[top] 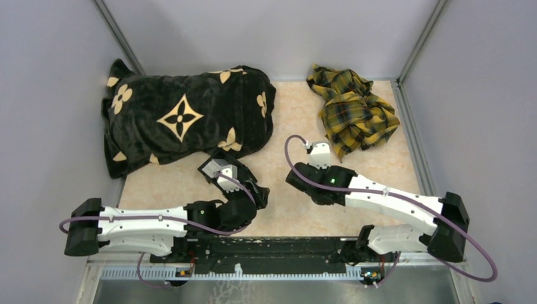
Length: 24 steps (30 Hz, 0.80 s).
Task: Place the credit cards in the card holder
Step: Place the card holder at the center of the board.
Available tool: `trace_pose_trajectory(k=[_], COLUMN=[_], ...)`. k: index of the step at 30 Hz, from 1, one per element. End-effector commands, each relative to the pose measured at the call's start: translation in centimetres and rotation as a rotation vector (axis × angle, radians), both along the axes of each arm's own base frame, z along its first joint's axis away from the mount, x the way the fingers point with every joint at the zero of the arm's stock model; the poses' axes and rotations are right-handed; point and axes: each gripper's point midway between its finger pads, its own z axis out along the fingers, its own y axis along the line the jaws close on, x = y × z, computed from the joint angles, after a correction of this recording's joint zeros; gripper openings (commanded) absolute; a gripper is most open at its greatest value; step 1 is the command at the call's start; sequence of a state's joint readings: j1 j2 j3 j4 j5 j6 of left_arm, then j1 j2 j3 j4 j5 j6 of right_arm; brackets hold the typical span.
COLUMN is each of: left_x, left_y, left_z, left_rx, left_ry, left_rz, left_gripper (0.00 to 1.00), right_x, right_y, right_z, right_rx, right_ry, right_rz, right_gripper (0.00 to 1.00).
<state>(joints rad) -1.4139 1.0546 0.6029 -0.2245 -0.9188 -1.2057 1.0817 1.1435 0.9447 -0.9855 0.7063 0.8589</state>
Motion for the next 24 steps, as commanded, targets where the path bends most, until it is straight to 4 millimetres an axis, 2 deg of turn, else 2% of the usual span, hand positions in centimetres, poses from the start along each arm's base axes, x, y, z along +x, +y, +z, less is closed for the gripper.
trace_pose_trajectory(k=[1, 19, 24], left_x=[-0.7, -1.2, -1.3], left_y=[0.6, 2.4, 2.7], left_z=[-0.6, -2.1, -2.6], left_rx=[0.004, 0.027, 0.030], left_ry=[0.024, 0.057, 0.067], left_rz=[0.003, 0.040, 0.049], left_gripper=[0.71, 0.71, 0.71], right_x=[0.7, 1.9, 1.6], right_y=[-1.1, 4.3, 6.3], right_z=[1.3, -5.9, -7.2], right_rx=[-0.119, -0.261, -0.270], right_ry=[-0.013, 0.126, 0.139], right_rz=[-0.019, 0.094, 0.132], right_gripper=[0.00, 0.00, 0.10])
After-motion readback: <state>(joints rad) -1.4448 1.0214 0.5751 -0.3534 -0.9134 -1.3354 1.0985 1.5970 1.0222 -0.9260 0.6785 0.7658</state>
